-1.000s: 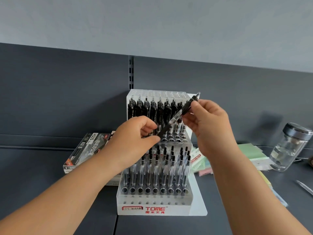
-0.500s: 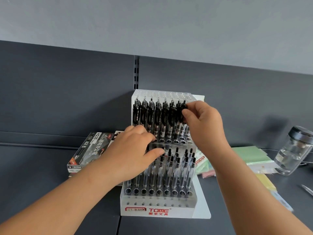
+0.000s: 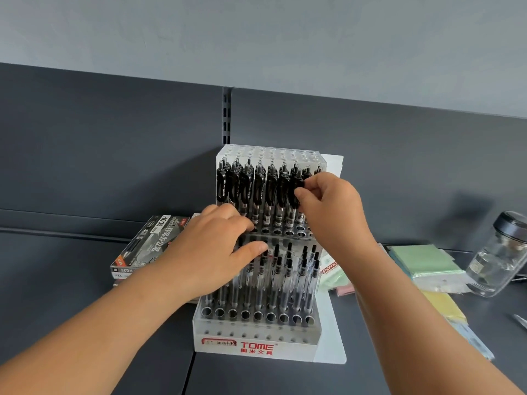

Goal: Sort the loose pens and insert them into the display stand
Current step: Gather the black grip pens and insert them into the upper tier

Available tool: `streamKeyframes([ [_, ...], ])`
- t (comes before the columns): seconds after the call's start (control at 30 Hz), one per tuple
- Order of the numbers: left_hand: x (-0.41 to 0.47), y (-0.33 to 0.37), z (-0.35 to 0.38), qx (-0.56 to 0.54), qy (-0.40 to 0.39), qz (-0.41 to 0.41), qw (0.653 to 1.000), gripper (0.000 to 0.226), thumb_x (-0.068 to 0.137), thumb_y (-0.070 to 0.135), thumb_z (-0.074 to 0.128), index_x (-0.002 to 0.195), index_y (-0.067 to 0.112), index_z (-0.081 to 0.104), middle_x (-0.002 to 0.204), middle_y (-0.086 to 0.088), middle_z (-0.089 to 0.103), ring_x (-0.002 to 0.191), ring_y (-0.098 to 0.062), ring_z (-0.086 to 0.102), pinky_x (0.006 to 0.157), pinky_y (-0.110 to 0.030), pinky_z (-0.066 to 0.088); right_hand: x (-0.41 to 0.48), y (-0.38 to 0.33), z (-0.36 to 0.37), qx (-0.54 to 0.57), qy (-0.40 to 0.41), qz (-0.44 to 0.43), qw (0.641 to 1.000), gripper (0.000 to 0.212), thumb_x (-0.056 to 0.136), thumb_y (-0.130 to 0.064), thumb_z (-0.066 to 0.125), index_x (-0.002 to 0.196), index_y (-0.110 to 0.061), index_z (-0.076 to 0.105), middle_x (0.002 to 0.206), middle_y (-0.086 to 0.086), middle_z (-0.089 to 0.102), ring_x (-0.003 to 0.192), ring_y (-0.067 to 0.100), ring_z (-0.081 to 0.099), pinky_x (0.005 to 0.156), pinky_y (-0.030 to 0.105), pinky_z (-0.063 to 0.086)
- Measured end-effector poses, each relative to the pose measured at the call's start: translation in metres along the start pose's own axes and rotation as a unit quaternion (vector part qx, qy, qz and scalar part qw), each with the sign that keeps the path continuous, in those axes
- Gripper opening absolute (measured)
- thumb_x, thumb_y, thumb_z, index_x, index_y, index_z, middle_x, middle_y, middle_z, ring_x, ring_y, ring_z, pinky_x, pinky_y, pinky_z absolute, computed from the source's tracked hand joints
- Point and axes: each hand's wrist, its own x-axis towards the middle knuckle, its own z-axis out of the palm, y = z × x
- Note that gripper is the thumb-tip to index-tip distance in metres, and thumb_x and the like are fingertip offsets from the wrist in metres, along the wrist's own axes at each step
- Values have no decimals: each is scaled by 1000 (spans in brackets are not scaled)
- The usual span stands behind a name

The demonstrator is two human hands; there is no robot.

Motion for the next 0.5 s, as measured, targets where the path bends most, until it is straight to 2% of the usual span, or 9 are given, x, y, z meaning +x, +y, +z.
streamKeyframes([
  [0.13,-5,3,-2,-1,7,-23,1000,59,87,61,38,134,28,49,122,14,47,117,-7,37,98,-27,36,-12,5,-6,5,28,-21,999,18,93,-28,56,109,-21,57,98,-10,61,89,9,58,78,28,47],
  [0.27,-19,4,-7,24,36,-63,997,57,89,57,40,136,27,46,130,11,46,124,-10,35,99,-26,32,-28,11,-3,-45,31,-113,992,29,92,-29,57,120,-20,55,118,-8,52,100,13,52,81,23,36],
  [0.33,-32,1,-10,37,44,-88,994,56,89,56,41,138,27,45,132,10,44,126,-11,33,100,-27,30,-36,11,-1,-65,20,-156,985,31,91,-26,59,121,-17,56,124,-3,52,109,16,48,87,24,37],
  [0.5,-68,-6,-25,77,63,-131,986,58,89,56,45,140,27,41,138,8,41,130,-14,30,105,-31,28,-59,-6,9,-101,-11,-222,970,39,88,-26,63,124,-11,59,132,7,53,124,27,43,103,38,35],
])
